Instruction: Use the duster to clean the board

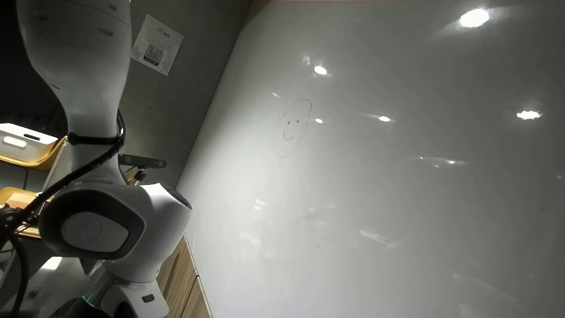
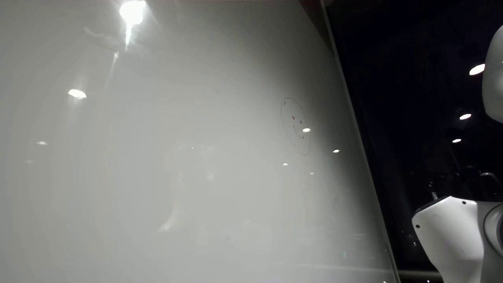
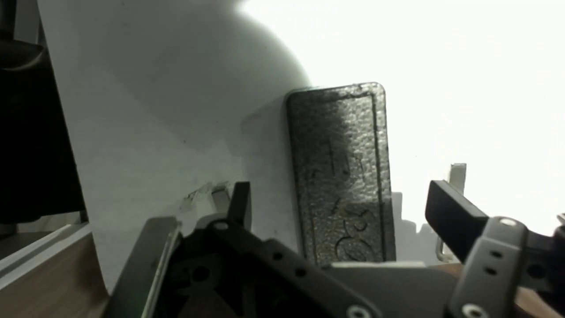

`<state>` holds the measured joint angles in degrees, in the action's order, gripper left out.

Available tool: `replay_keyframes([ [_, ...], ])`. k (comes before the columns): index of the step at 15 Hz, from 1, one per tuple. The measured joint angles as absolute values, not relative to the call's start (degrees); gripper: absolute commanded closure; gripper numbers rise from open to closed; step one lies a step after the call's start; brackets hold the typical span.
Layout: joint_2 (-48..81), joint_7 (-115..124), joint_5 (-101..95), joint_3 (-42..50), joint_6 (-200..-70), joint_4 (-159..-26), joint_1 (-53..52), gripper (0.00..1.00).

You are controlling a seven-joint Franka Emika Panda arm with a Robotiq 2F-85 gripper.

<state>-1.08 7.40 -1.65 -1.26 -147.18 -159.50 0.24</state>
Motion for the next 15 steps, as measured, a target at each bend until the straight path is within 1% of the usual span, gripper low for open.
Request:
replay_keyframes([
  [4, 0.7, 7.4, -1.5, -1.3, -147.5, -159.3, -0.5, 0.00],
  [5, 1.0, 7.4, -1.5, -1.3, -147.6, -159.3, -0.5, 0.04],
  [6, 1.3, 7.4, -1.5, -1.3, -147.8, -159.3, -0.5, 0.26],
  [8, 1.8, 7.4, -1.6, -1.3, -148.5, -159.3, -0.5, 0.32],
  [9, 1.9, 7.4, -1.6, -1.3, -148.6, -159.3, -0.5, 0.38],
  [12, 2.1, 7.4, -1.6, -1.3, -149.2, -159.2, -0.7, 0.63],
  [13, 2.1, 7.4, -1.6, -1.3, -149.5, -159.2, -0.9, 0.69],
  [15, 2.1, 7.4, -1.7, -1.5, -149.6, -159.0, -1.4, 0.69],
])
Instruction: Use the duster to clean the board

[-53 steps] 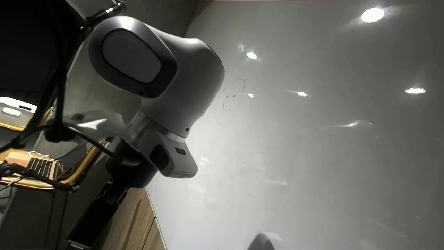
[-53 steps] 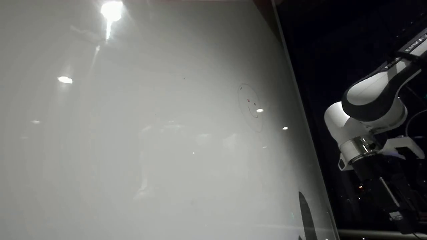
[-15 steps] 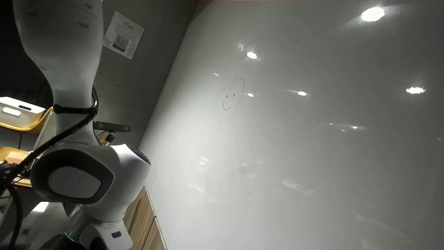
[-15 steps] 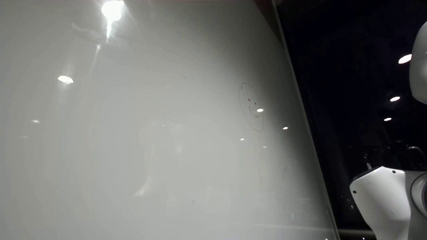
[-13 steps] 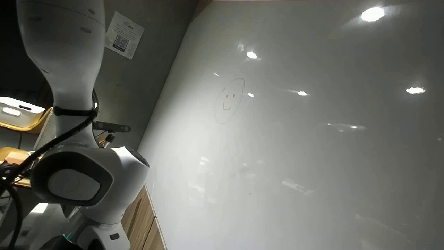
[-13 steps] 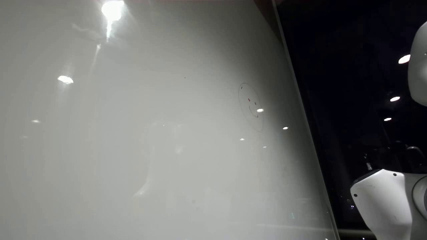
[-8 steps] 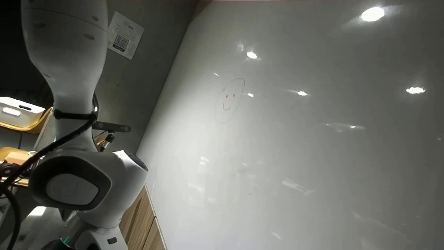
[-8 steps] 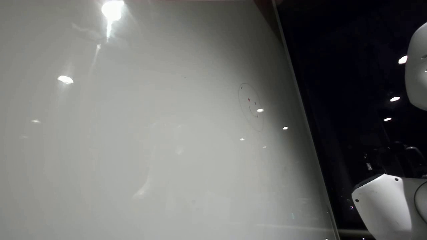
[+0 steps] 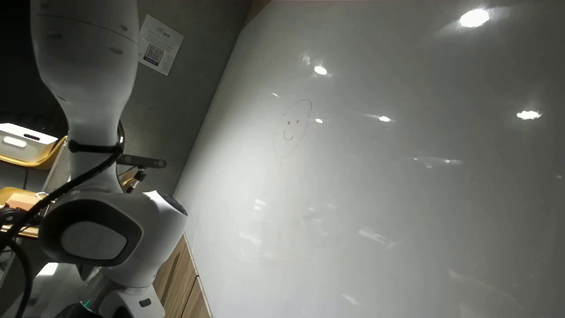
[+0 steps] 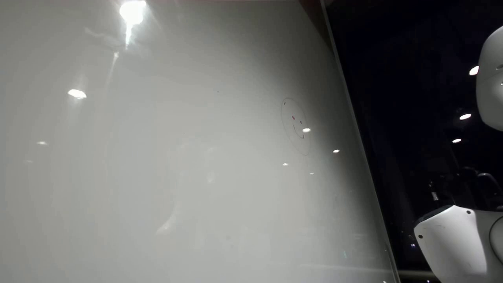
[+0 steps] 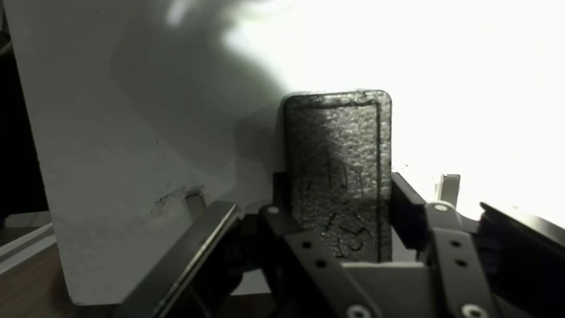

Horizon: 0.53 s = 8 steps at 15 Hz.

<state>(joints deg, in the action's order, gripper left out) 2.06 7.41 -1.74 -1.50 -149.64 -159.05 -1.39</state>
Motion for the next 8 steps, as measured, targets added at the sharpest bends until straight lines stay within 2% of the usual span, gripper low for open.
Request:
replay_keyframes([
  [8, -1.3, 7.3, -0.2, -3.0, -149.1, -157.4, -3.4, 0.69],
])
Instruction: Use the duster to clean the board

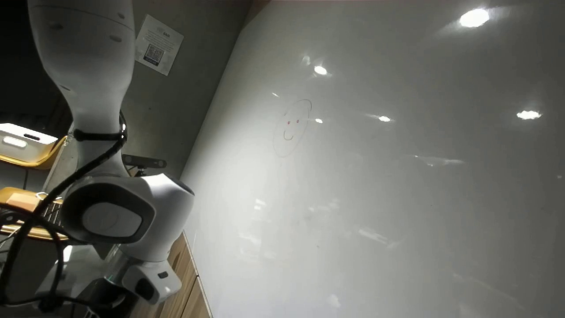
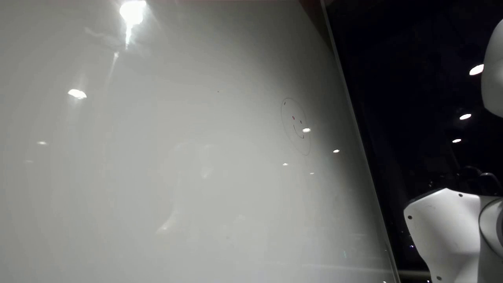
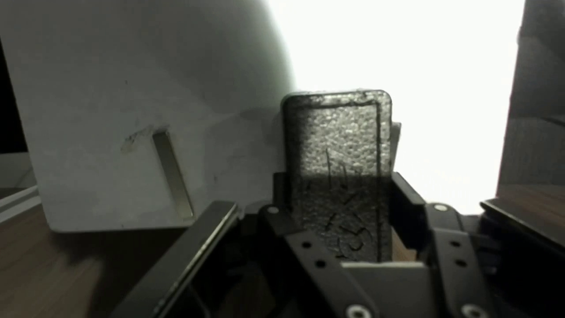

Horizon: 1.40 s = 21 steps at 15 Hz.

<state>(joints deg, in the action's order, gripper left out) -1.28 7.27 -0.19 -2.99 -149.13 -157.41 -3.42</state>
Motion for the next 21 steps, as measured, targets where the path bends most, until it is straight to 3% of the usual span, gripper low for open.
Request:
replay_keyframes([
  [11, -32.6, 4.8, 6.1, -0.7, -133.0, -151.5, -3.3, 0.69],
  [21, -34.2, 5.4, 8.6, -2.2, -132.3, -138.7, -4.5, 0.69],
])
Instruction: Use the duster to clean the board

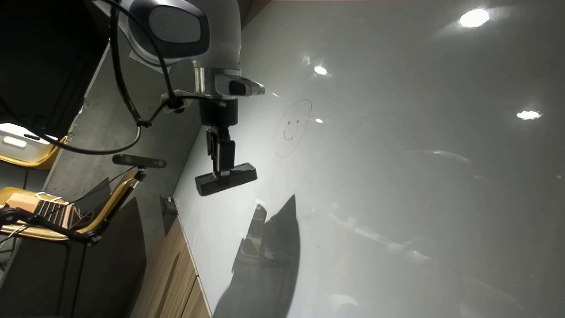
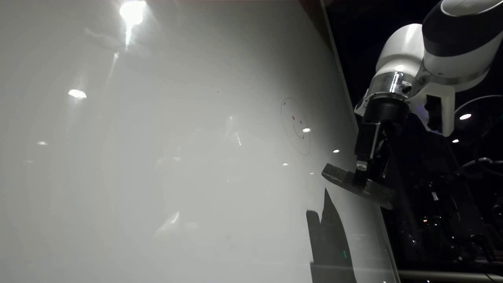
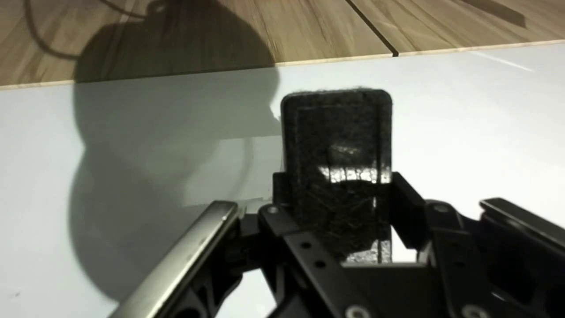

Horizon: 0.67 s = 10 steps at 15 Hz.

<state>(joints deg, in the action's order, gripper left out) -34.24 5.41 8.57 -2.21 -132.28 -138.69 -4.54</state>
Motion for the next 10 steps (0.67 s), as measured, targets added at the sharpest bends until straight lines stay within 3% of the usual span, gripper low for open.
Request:
replay_keyframes([
  [10, -30.2, 7.0, 8.1, -2.9, -135.3, -129.8, -3.3, 0.69],
])
